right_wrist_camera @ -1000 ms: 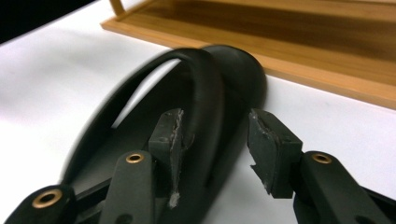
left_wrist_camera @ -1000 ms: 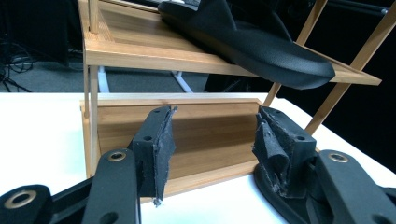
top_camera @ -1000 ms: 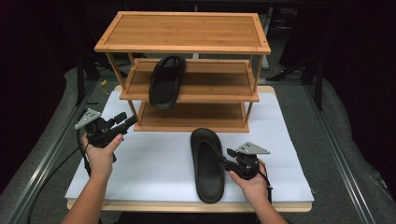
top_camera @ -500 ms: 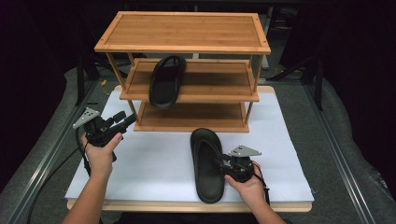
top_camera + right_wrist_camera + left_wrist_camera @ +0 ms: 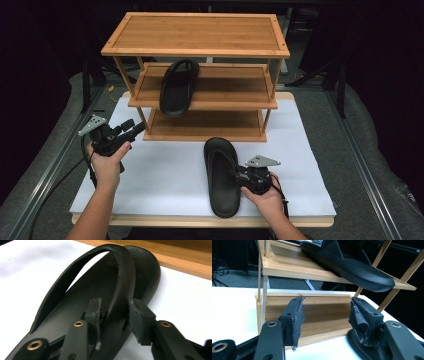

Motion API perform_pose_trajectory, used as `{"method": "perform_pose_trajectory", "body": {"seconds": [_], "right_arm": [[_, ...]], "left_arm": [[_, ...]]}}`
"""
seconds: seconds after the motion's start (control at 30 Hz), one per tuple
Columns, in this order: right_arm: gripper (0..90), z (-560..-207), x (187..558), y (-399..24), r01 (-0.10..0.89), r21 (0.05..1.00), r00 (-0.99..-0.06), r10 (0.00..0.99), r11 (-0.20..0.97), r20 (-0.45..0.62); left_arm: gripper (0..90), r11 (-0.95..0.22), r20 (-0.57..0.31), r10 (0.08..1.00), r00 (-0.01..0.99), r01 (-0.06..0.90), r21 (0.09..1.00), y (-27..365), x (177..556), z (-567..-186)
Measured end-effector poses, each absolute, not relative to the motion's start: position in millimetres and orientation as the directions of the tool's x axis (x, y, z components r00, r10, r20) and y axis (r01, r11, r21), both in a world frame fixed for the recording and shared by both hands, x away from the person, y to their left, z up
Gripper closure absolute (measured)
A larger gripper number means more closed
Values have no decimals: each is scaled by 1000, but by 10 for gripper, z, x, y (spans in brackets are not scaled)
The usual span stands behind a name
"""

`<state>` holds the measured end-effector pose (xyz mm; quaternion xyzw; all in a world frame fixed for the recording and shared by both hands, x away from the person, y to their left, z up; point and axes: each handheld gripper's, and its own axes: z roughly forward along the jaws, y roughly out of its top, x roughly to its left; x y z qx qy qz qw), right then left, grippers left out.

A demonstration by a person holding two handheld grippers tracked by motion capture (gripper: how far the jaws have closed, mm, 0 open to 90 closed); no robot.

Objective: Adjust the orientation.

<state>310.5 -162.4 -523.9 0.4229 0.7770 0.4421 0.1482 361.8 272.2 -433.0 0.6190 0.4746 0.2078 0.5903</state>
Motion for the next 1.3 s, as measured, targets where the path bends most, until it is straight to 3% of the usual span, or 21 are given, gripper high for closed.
{"method": "perform_pose_trajectory", "body": {"seconds": [0.73,1.13,1.3], "right_arm": [[712,-5228,3238,-1651,535,810,-564,815,240,131],[503,-5117,3171,-1698,489,845,-569,813,215,123],[433,-5003,3085,-1718,413,877,-549,835,245,25]], "left_arm": [[438,153,-310,847,431,362,920,2872,3574,-4401],[444,117,-255,865,432,321,940,2783,3507,-4317],[422,87,-187,892,412,249,965,2719,3456,-4228]]}}
